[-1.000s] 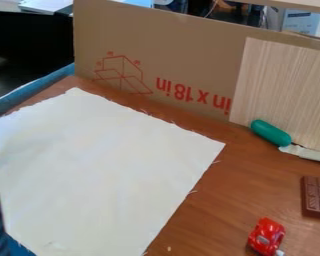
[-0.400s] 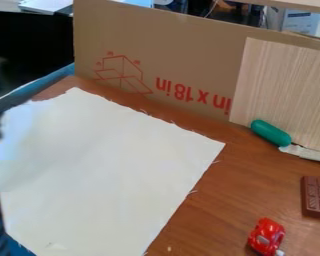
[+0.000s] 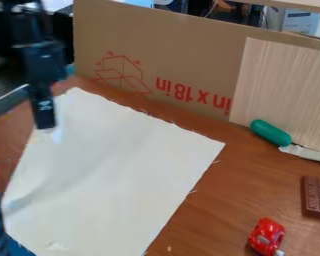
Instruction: Fold the cloth from bottom left to top right
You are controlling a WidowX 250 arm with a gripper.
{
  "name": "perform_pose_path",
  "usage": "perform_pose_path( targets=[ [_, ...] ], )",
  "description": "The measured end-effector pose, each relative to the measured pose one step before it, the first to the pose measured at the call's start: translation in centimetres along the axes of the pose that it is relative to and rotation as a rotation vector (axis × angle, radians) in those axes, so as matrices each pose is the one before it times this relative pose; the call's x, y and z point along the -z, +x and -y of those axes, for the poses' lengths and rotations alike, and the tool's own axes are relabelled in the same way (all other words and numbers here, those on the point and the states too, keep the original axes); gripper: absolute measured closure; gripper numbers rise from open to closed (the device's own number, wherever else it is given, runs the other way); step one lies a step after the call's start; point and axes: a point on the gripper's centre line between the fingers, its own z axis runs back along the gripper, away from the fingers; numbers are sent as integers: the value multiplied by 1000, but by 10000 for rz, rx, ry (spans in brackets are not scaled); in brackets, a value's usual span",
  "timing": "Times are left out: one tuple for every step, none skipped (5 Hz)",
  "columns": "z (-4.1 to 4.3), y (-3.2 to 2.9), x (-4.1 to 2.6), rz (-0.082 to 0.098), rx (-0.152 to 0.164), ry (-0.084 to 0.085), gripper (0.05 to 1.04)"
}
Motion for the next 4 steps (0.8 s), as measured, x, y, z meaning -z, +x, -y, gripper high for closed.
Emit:
perform_pose_path(
  targets=[
    [1744, 3291, -118, -306, -90, -192, 1034],
    [1182, 2987, -163, -347, -335, -259, 1034],
    [1039, 3172, -730, -282, -292, 5, 1034],
    [791, 3302, -545, -322, -458, -40, 1034]
  ],
)
